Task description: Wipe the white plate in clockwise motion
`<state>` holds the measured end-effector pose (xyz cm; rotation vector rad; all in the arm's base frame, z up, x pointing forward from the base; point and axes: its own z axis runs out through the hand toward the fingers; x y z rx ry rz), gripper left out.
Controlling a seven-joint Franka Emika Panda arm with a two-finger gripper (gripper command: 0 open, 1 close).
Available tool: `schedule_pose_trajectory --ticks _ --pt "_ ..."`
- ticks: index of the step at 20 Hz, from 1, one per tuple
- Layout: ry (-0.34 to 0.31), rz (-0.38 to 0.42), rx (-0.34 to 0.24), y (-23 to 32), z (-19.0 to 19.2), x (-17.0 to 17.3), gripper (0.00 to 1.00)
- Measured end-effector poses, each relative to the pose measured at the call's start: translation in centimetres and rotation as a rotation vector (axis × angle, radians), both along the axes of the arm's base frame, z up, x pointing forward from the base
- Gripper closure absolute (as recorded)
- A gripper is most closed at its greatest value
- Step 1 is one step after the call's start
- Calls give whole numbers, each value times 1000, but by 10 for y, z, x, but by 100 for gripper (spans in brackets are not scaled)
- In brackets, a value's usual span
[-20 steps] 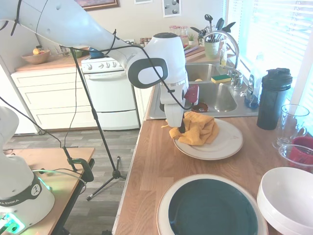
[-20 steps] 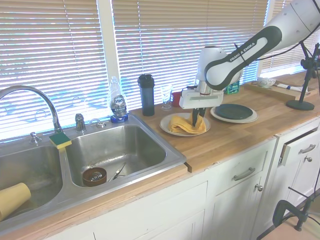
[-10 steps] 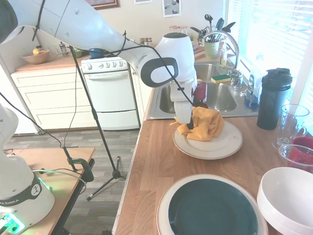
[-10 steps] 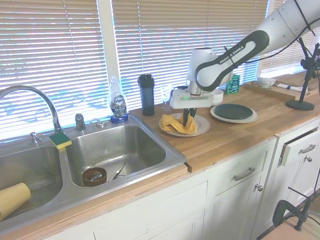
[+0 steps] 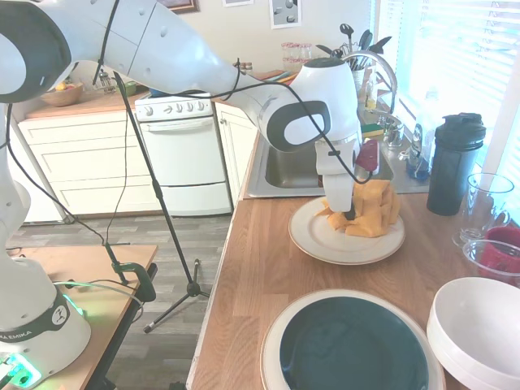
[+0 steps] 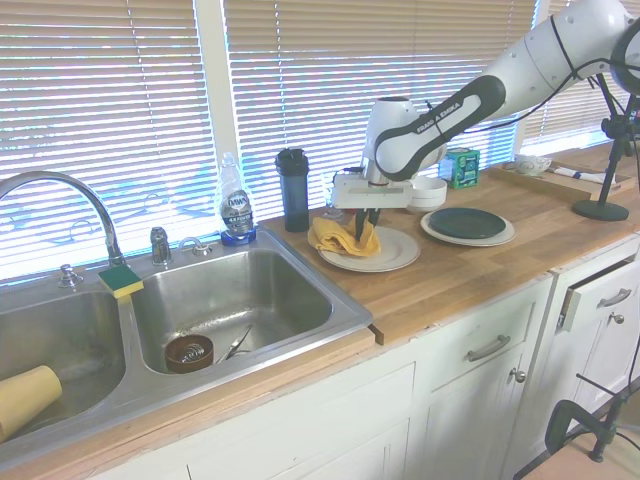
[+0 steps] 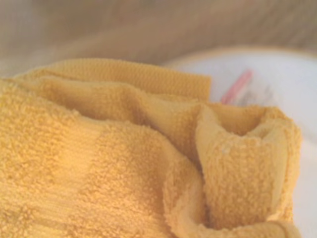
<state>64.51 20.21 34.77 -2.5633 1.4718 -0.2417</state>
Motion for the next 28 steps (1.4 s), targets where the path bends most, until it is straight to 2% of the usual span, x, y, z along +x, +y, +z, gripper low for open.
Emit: schedule_pose_trajectory --ticks 6,15,20,28 --pt "-26 -39 -21 -24 1 24 100" --pt "-25 -68 -42 -52 1 27 100" --pt "-10 -76 -53 -67 1 16 100" --pt "28 -67 -68 -78 4 -24 100"
